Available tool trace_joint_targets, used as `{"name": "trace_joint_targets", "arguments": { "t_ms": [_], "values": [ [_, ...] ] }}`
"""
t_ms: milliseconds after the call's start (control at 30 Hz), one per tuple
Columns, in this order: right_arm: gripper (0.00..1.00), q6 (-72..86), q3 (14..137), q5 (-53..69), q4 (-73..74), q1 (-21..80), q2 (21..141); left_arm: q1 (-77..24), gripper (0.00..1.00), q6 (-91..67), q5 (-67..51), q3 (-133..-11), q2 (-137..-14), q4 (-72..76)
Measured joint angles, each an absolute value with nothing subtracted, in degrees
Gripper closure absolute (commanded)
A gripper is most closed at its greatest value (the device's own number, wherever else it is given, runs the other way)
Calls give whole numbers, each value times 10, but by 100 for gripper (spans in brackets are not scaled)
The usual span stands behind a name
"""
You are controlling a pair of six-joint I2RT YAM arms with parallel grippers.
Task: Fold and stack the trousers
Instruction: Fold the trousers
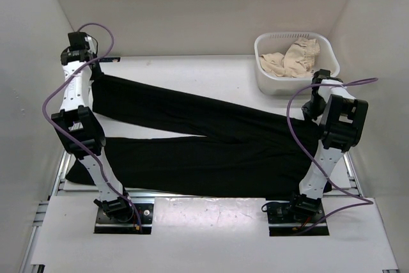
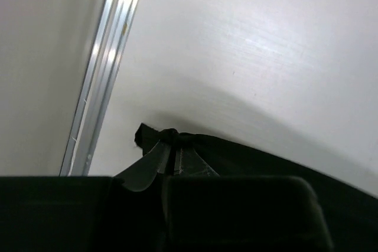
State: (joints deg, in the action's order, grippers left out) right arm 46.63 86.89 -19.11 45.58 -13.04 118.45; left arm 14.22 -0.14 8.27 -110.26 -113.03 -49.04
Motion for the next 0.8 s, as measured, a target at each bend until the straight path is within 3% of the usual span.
{"name": "trace_joint_targets", "arguments": {
  "t_ms": [200,400,667,800],
  "values": [
    [100,418,869,-196,494,-125,1127,143,86,-4,85,-1131,-1126,-485],
    [100,395,820,-202,504,-126,915,188,86,-5,87,-997,-1033,-477],
    [100,439,535,-149,557,-130,606,361,86,-5,69,-697,-772,-448],
    [100,458,422,-136,606,-141,514,420,86,-4,59,-607,-733,-429]
  ]
}}
